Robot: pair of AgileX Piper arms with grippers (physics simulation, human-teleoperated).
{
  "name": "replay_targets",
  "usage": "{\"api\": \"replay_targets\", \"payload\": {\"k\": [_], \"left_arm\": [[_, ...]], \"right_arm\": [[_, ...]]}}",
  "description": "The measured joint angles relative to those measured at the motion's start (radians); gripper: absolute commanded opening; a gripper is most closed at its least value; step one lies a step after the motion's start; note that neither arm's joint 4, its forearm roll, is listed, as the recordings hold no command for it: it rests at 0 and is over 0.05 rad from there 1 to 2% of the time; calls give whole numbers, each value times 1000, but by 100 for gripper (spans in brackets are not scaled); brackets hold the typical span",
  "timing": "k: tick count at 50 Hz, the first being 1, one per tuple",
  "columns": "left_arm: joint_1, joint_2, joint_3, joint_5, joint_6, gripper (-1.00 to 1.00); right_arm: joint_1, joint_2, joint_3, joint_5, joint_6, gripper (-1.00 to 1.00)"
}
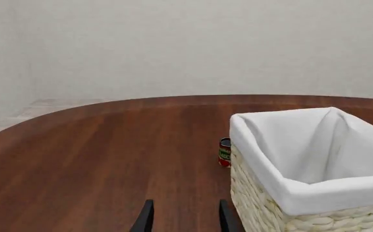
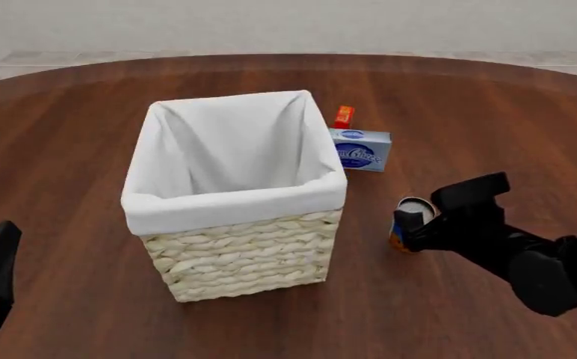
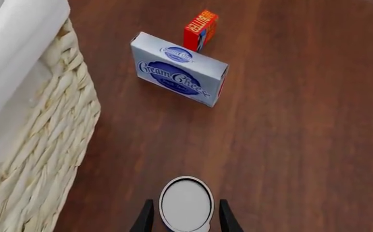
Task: Pick up the alphabet soup and put it in the basket.
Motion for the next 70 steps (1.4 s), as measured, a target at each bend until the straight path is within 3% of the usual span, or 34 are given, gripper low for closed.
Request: {"api": "replay_targets", "payload": {"k": [54,55,70], "left_arm": [[0,0,0,0,0,100],[0,0,0,0,0,100],[0,0,0,0,0,100]], "right_arm": [[0,182,-42,-34,2,100],[0,182,-42,-34,2,-100],[-4,180,-40,-35,-14,-100]]}}
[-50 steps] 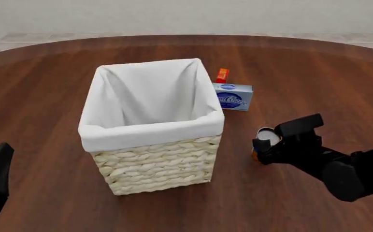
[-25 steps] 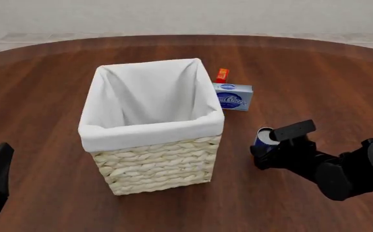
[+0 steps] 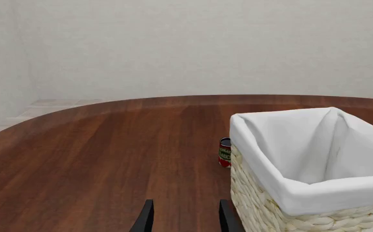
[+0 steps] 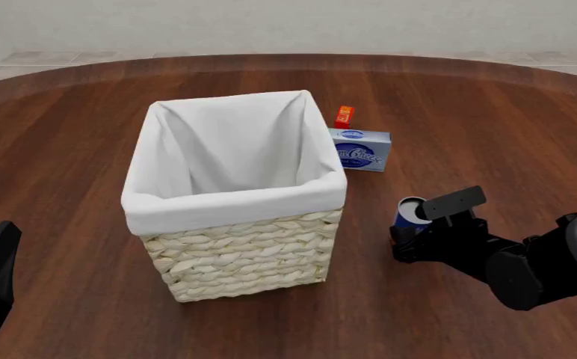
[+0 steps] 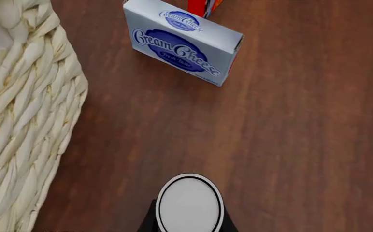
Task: Pick up the alphabet soup and put it in the basket.
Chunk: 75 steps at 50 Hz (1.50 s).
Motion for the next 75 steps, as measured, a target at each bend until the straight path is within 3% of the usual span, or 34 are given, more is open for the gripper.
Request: {"api": "replay_targets", "payload": {"k": [19,41,65,75], "left_arm": [[0,0,0,0,0,100],[0,0,0,0,0,100],[0,0,0,0,0,100],[0,0,0,0,0,100]], "right_arm": [[-13,-75,-1,50,-23,-100],[-6,-303,-56,248,-63,-100],[27,-476,-283,556,-114,-100],[99,-466,-419,655,-92,-100]]}}
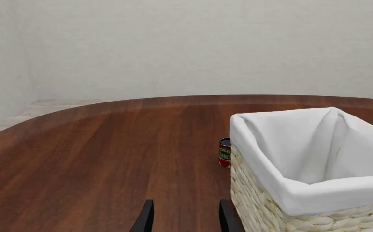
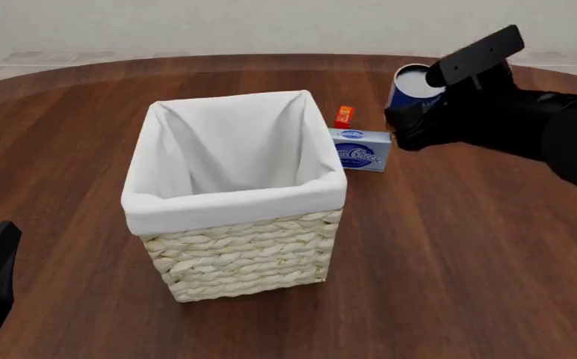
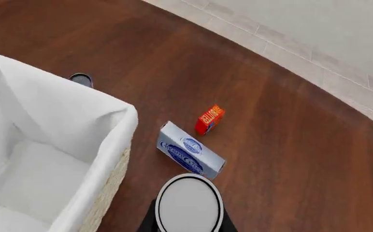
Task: Pick up the alphabet soup and put it in the basket.
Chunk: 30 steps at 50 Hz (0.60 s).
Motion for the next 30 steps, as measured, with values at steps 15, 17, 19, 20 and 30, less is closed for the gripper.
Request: {"api": "replay_targets", "payload": {"k": [15,17,19,20,30], "left_arm": [[0,0,0,0,0,100],[0,0,0,0,0,100],[0,0,0,0,0,100],[0,0,0,0,0,100],[0,0,0,0,0,100]], "right_arm": [[126,70,-194,98,5,-100],[142,79,-215,106,5,-100],[157,90,-236,112,3,-100],[166,95,-246,116,3,-100],[253,154,-337,145,3,-100]]}}
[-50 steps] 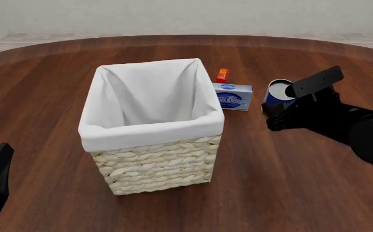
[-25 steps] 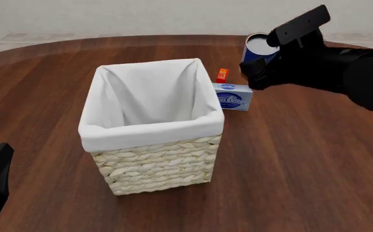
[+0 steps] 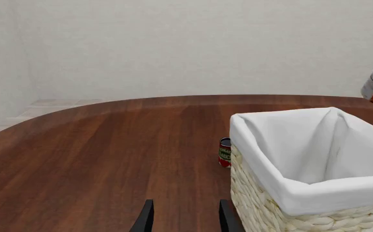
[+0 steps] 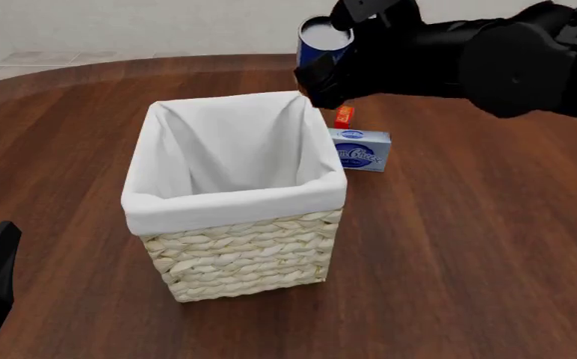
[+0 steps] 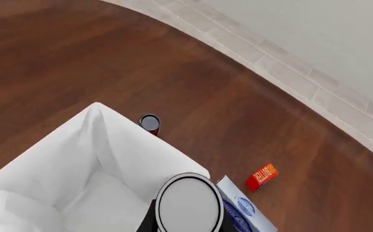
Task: Pick up the alphabet soup and put it in the basket.
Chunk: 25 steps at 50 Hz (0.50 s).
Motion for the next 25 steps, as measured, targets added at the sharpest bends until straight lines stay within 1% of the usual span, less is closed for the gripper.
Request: {"api": "replay_targets", "payload": {"k": [15,25], "left_arm": [[0,0,0,0,0,100],[0,0,0,0,0,100]], "right_arm": [[100,91,-100,22,2,-100],[158,152,-164,65,3,-100]]}}
